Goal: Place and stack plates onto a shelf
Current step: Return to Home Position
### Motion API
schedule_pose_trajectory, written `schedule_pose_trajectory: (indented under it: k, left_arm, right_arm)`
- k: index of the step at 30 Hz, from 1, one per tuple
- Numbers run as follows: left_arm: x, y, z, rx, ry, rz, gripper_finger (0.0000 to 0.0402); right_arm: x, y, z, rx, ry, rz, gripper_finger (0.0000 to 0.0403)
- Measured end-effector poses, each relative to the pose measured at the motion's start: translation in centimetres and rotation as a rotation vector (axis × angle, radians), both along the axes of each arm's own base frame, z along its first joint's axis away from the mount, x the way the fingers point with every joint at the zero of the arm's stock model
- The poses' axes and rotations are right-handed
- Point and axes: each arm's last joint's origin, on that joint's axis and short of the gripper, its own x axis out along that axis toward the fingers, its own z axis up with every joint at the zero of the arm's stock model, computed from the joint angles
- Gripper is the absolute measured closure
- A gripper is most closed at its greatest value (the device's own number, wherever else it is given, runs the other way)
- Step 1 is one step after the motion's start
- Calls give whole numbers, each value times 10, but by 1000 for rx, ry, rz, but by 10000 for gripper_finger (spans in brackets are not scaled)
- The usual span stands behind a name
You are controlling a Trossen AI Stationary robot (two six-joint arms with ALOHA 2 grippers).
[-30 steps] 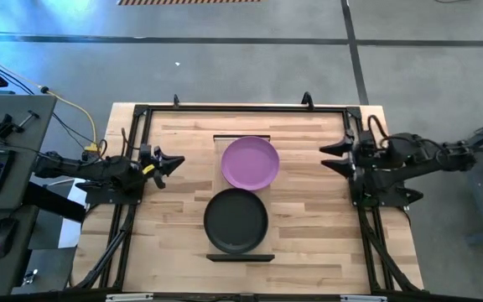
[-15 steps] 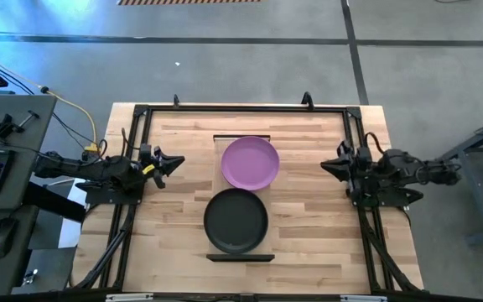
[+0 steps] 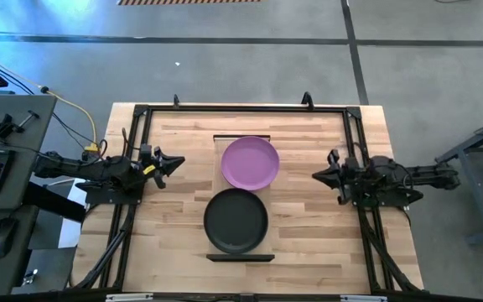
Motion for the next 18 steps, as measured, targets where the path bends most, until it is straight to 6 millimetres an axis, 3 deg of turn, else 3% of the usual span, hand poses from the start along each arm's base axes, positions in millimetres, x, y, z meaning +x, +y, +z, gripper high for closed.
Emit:
schedule_pose_trajectory:
  k: [18]
  left_arm:
    - [0, 0, 0, 0, 0, 0, 380]
  right_arm:
    - [1, 0, -12, -25, 118, 8, 402]
